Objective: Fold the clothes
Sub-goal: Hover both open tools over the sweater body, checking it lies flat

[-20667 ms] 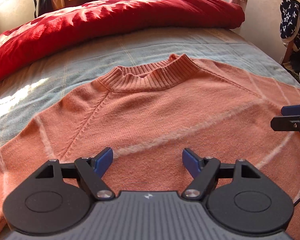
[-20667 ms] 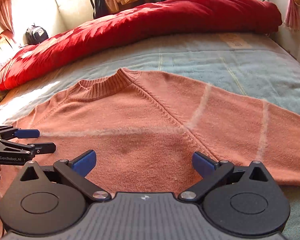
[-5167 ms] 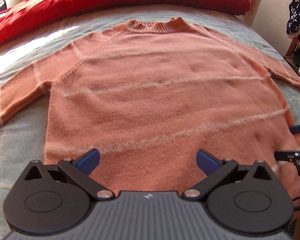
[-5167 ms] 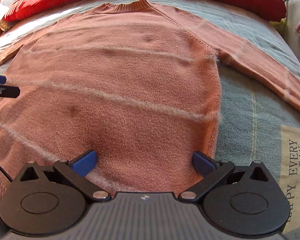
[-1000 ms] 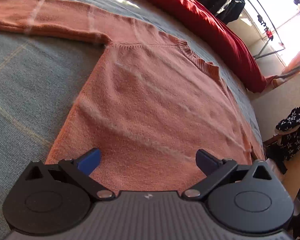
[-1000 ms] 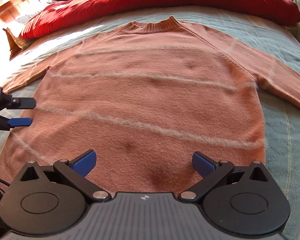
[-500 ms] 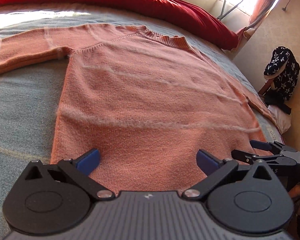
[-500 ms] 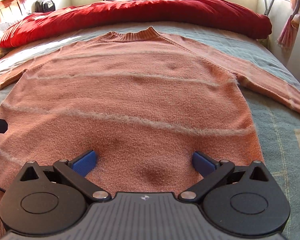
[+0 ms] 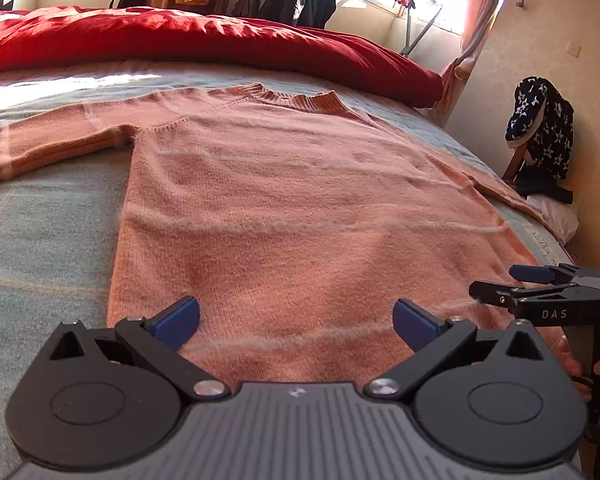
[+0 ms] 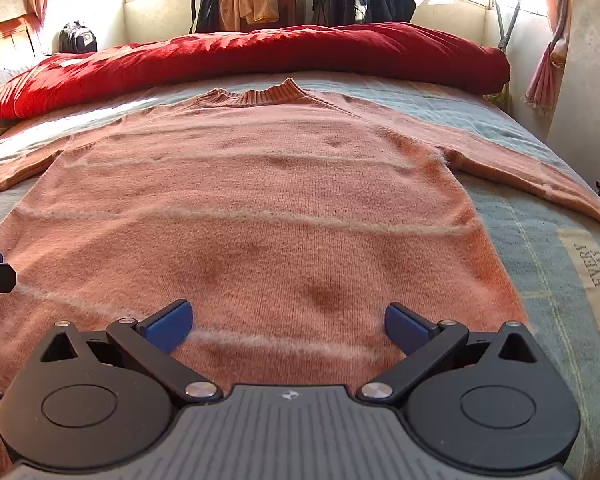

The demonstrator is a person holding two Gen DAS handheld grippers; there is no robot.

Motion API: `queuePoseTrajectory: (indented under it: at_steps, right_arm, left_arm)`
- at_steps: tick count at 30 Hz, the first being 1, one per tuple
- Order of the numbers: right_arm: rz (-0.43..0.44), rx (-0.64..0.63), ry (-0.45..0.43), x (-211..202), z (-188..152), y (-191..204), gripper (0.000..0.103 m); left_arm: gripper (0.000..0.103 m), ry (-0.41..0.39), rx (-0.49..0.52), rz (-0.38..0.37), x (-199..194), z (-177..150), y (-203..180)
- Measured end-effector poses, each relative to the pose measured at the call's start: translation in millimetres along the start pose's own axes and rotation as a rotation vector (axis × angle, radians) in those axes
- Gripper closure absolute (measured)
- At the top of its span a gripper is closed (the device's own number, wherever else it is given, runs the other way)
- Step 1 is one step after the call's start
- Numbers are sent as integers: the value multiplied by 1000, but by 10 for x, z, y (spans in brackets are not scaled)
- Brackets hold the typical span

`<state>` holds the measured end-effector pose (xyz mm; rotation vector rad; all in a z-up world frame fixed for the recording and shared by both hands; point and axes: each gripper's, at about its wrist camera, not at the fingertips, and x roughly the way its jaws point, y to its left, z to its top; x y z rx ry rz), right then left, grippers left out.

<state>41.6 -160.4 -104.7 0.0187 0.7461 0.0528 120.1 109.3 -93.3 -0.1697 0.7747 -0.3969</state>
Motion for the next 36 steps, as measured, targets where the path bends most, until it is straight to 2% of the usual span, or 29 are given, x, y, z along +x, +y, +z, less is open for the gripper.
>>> queuePoseTrajectory:
  at_steps: [2,6,13,17,21,24,29,32,36]
  right_arm:
    - [4,15,8,-118,-116,22,0]
    - [-8,-3,20,-306,-305,68,0]
    - [31,29,3,-497,-448,-35,0]
    - [62,91,-43,-474,-185,-139,0]
    - [89,110,-84,-266,183,-135,0]
    - [128,90,-79,-13,450,-19,0]
    - [194,56,-71,408,894,176,0]
    - [231,35,-65,660,1143,294,0]
    - [257,-12,-21,914,1007,472,0]
  left_arm:
    - [1,-2,-26,16,-116,-69,-48]
    - [1,-5,-9,49,-214,-201,-180]
    - [1,-33,-69,90,-164,-305,-209]
    - [1,-37,-107,131,-131,-291,-244]
    - [1,-5,-93,185,-90,-237,-332]
    - [1,-6,-127,168,-108,-216,-282]
    - [1,-70,-309,73,-267,-30,99]
    - [1,-144,-388,105,-332,212,405]
    - [1,-159,-519,139,-248,506,812]
